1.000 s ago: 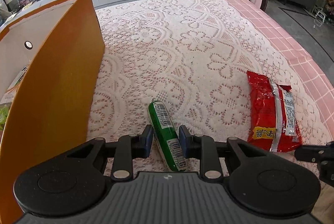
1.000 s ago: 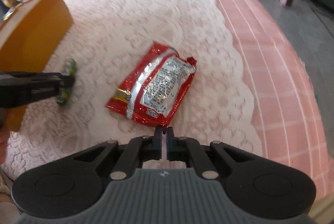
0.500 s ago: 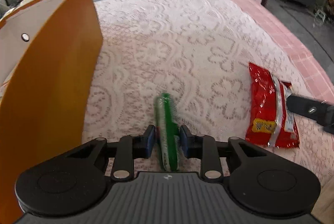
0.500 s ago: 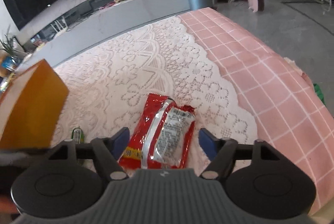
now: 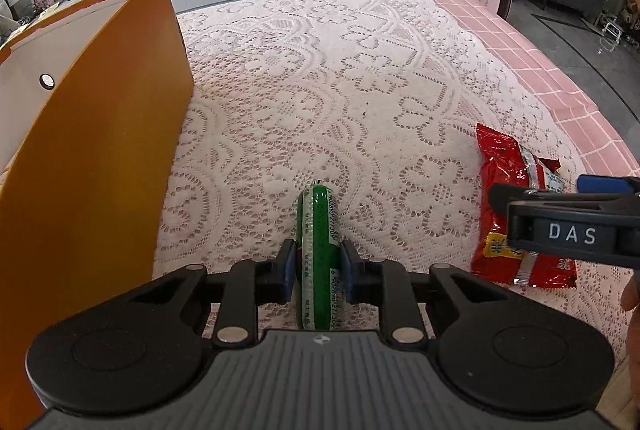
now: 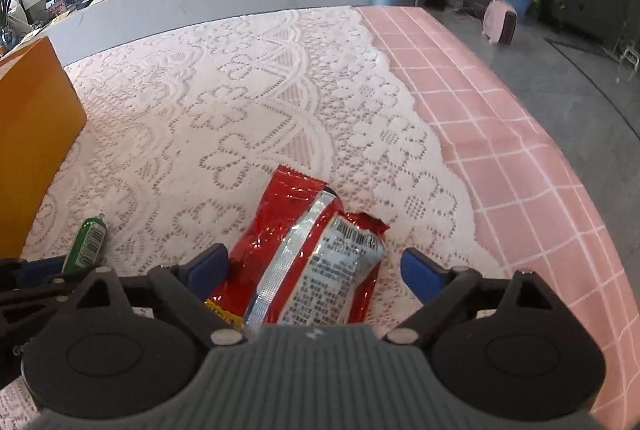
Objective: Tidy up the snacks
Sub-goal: 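Grasp the green sausage stick with the left tool while the right tool grasps the red chip bag, then carry the green sausage and red chip bag with both tools over the box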
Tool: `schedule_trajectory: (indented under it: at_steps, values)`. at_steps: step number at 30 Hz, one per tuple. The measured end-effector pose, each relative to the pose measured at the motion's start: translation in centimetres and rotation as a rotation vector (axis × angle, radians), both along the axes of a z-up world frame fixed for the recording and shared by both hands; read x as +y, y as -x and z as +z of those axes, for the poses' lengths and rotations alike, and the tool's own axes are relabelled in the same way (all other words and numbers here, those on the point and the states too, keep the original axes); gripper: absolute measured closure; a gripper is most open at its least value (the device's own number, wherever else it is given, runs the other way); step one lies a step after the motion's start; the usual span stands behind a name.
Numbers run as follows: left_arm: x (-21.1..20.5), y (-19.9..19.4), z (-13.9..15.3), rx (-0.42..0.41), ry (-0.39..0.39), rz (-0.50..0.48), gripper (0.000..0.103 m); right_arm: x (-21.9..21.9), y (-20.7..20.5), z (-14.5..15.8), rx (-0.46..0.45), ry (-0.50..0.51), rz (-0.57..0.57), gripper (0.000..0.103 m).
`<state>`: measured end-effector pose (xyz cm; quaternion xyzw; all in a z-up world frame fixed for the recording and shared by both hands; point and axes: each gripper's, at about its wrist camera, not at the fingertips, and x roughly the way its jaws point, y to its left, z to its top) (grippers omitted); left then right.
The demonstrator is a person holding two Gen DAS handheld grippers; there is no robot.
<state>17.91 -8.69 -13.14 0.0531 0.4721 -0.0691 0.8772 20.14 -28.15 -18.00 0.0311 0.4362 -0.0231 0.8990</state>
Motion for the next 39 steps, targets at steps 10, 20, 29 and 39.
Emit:
schedule_trajectory:
  at_steps: [10, 20, 29, 39]
  values:
    - [0.0, 0.1, 0.0, -0.001, -0.002, 0.0, 0.078, -0.7, -0.5, -0.6, 0.025, -0.003, -0.029, 0.004]
    - [0.0, 0.1, 0.0, -0.001, 0.0, 0.003, 0.078, -0.4, -0.5, -1.3, 0.064, 0.004, -0.028, 0.021]
    - [0.2, 0.1, 0.2, -0.005, 0.02, 0.01, 0.079, -0.8, 0.1, -0.7, 0.035, -0.027, -0.03, 0.033]
    - [1.0, 1.4, 2.7, -0.069, 0.089, 0.006, 0.079, -1.3, 1.3, 1.0, -0.069, -0.058, -0.039, 0.033]
